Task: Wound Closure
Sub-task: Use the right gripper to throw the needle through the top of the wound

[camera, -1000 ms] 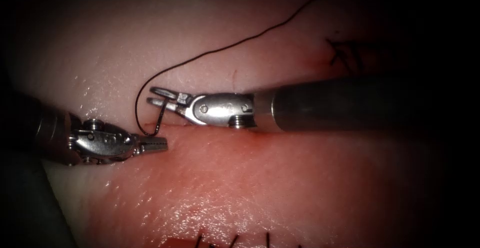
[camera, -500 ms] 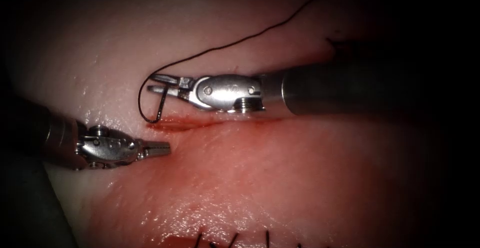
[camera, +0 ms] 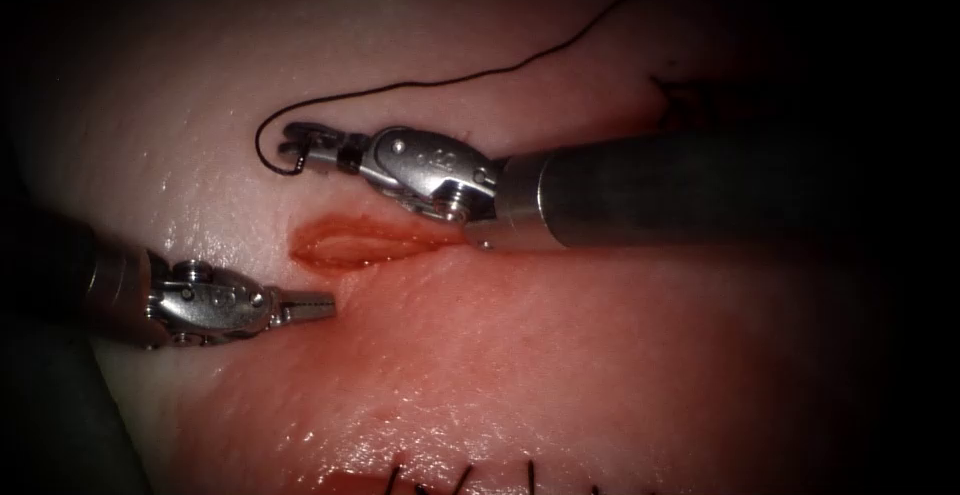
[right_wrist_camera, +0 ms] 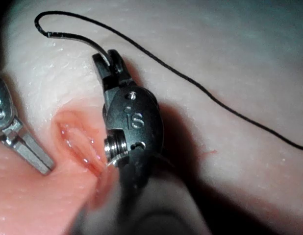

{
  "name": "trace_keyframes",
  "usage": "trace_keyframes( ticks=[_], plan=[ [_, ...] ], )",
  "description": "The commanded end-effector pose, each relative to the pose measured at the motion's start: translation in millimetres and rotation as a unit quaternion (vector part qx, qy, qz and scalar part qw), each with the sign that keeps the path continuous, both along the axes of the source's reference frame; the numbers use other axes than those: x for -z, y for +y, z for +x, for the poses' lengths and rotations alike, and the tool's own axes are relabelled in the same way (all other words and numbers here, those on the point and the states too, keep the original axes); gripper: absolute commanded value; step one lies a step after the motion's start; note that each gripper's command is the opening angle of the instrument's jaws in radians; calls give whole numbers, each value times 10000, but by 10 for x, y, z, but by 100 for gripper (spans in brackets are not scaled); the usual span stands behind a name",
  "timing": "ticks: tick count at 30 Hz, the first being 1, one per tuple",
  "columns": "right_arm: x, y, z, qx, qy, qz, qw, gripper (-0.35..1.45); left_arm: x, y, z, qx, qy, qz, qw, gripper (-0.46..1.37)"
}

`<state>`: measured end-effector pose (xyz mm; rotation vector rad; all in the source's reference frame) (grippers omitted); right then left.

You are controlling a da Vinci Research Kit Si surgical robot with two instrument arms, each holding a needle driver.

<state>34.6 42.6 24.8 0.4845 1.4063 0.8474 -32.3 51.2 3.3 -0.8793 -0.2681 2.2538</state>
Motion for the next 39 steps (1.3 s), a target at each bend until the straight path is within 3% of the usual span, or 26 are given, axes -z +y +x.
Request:
trace_keyframes(
  ticks=[1,5,10,15,17,18,21,25,36,39],
  plan=[
    [5,0,2,-57,37,274,9996,-35,0,0,0,-16,-22,19,10000,-35],
    [4,0,2,-149,82,1004,9948,-35,1,0,0,-16,-22,19,10000,-35],
    [1,-7,2,-177,95,1895,9817,-35,1,0,0,-17,-23,19,10000,-35],
    [-2,-10,4,-35,184,2101,9775,-35,1,0,2,-24,-27,19,10000,-35],
    [0,-2,6,453,214,951,9942,-35,1,0,2,-24,-27,19,10000,-35],
    [1,0,7,565,284,567,9964,-35,1,0,2,-23,-27,19,10000,-35],
    [4,12,9,859,335,-466,9947,-35,1,0,1,-21,-25,19,10000,-35],
    [7,25,12,1069,378,-1347,9844,-35,1,-1,1,-20,-24,19,10000,-35],
    [5,37,26,1561,639,-2472,9542,-35,2,-1,1,-17,-22,21,10000,-35],
    [7,43,29,1626,720,-2551,9504,-35,2,-1,1,-18,-23,21,10000,-35]
  ],
)
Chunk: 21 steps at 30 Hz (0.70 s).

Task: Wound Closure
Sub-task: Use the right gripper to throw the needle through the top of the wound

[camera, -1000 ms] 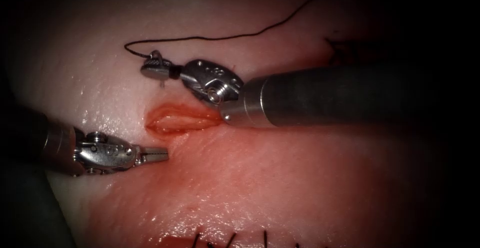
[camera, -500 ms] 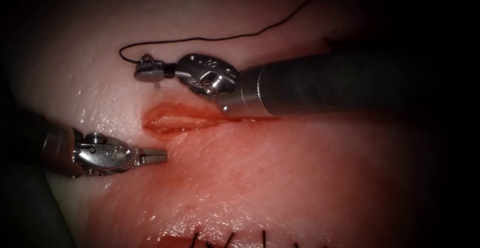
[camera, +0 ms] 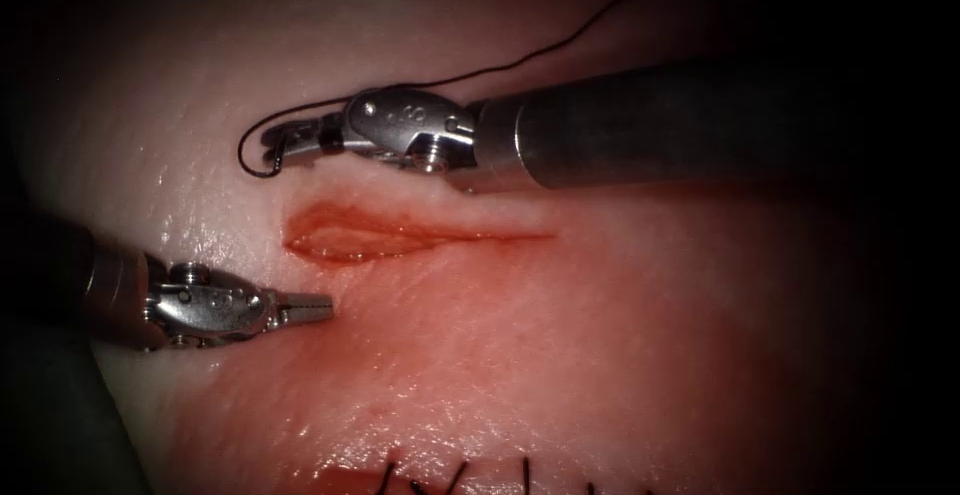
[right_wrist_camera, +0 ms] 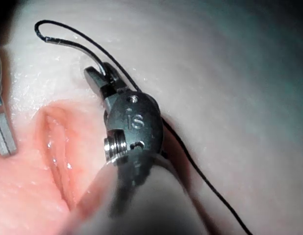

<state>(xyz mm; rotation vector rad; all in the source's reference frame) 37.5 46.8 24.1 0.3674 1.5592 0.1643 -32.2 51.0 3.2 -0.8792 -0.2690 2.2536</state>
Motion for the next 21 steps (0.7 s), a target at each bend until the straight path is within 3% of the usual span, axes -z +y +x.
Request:
trace_keyframes(
  ticks=[1,14,21],
  plan=[
    [0,2,0,-5,1,8,10000,-35,0,0,0,-17,-21,18,10000,-35],
    [2,22,11,297,-16,147,9994,-35,1,0,0,-17,-21,21,10000,-35],
    [-1,33,26,386,-178,1301,9906,-35,1,0,0,-17,-22,21,10000,-35]
  ],
)
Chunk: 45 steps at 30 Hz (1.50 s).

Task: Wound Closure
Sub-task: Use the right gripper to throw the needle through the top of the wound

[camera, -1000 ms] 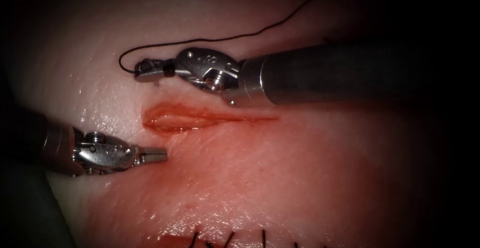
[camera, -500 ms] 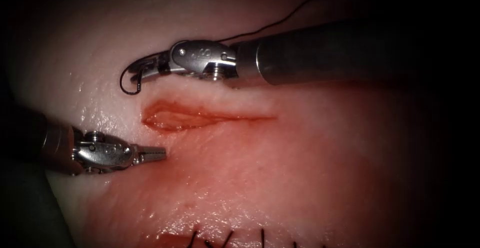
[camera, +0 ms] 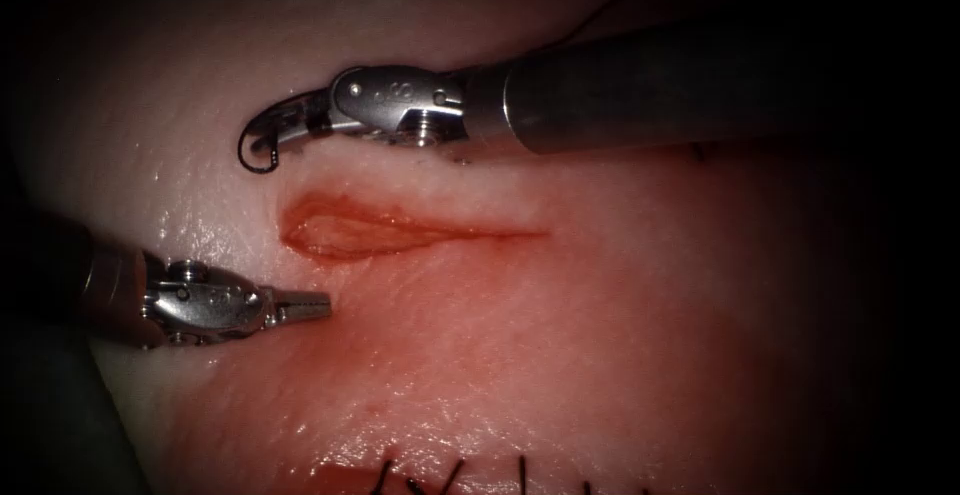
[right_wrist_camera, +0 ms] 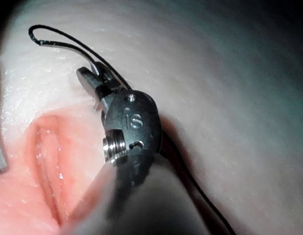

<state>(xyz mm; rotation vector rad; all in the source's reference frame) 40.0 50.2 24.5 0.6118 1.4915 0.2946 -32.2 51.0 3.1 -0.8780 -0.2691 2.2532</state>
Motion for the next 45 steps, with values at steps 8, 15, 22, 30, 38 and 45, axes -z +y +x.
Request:
trace_keyframes(
  ticks=[8,15,22,30,38,45],
  plan=[
    [-4,9,23,53,-299,1776,9836,-35,0,0,1,-23,-27,18,10000,-35],
    [-20,-28,26,116,-679,3082,9488,-35,1,0,4,-38,-37,21,10000,-35],
    [-28,-73,-2,54,-1056,4184,9021,-35,1,1,5,-48,-51,33,10000,-35],
    [-16,-101,-52,-146,-1545,4396,8847,-35,1,3,5,-42,-42,32,10000,-35],
    [-12,-137,-61,54,-1614,4507,8779,-35,1,5,5,-30,-36,64,10000,-35],
    [-18,-147,-41,85,-1474,4509,8803,-35,1,5,5,-23,-24,58,10000,-35]
  ],
)
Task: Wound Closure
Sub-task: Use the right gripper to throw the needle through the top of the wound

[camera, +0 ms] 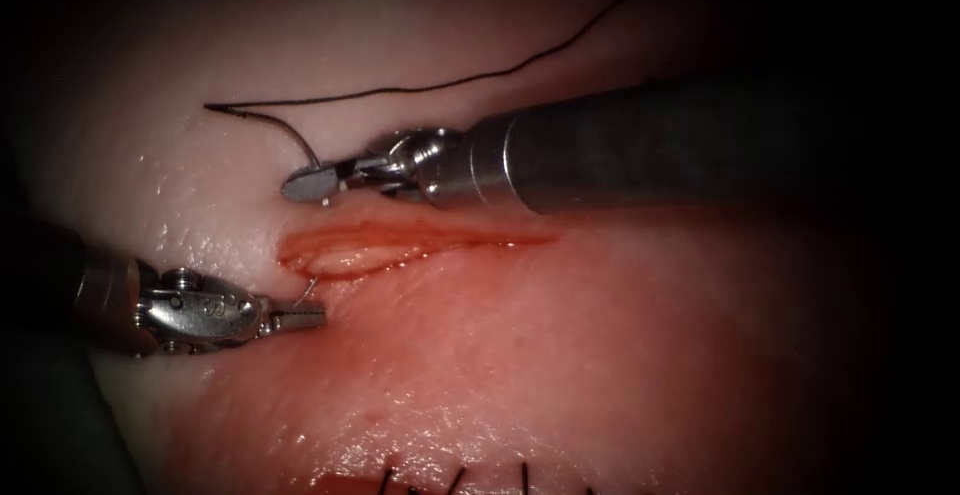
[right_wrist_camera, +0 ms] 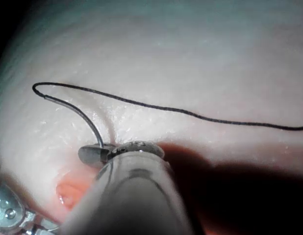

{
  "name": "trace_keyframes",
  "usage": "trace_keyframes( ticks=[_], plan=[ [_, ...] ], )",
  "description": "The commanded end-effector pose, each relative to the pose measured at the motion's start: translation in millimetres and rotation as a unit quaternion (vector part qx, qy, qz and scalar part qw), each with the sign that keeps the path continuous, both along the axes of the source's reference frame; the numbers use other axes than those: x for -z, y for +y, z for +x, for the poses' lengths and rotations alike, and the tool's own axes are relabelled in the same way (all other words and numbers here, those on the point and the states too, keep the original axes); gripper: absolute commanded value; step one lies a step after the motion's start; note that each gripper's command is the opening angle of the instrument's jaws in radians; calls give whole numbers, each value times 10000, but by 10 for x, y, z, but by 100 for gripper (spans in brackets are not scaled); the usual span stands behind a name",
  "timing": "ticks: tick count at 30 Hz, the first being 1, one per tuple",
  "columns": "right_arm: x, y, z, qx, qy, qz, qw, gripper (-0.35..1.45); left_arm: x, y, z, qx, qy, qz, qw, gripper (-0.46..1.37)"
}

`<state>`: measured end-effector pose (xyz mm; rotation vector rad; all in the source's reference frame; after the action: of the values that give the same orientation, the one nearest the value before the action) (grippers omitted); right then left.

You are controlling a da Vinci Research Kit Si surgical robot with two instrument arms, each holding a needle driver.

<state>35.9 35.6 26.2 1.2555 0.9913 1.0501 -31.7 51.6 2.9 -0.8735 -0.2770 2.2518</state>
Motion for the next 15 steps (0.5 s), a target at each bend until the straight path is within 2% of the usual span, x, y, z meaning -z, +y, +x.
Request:
trace_keyframes(
  ticks=[1,6,15],
  plan=[
    [-1,1,2,-28,-15,-9,10000,-35,0,0,0,-20,-28,22,10000,-35],
    [-3,2,6,-39,-10,-68,10000,-35,0,-1,2,-27,-32,23,10000,-35],
    [-1,-16,-2,144,95,-82,9998,-35,1,1,3,-16,-34,17,10000,-35]
  ],
)
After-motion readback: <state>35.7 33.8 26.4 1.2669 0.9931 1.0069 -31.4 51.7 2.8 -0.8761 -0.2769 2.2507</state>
